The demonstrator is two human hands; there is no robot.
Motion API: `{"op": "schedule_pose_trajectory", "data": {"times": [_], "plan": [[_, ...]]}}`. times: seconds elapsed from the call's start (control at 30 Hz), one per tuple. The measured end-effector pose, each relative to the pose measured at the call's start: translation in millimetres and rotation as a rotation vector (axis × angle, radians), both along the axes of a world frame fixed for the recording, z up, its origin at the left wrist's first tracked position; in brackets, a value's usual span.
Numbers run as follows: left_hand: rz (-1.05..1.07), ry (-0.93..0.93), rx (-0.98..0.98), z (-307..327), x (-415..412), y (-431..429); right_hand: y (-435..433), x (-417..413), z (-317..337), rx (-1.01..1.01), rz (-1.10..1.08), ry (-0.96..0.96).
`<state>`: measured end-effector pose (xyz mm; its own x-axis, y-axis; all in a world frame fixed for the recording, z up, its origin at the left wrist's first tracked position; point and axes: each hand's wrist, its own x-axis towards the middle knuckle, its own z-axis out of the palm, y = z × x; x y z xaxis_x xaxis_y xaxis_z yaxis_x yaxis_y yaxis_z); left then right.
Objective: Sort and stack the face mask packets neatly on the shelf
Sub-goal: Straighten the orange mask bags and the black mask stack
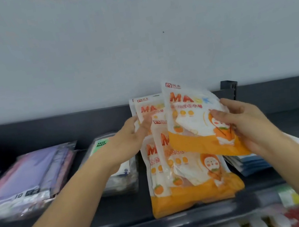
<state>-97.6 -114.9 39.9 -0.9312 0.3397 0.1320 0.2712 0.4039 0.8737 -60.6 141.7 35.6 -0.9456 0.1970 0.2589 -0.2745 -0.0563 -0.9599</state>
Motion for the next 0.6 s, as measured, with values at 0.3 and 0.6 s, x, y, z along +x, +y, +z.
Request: {"op": "schedule_pose_trajectory", "data": {"times": [0.3, 0.6], "plan": [[0.09, -0.008, 0.238, -24, 52, 42, -9, 31, -55, 0.405, -0.215, 0.067], [0.194, 0.21, -0.06, -74, 72, 59, -9, 39, -71, 0.577, -0.006, 0.095]]}}
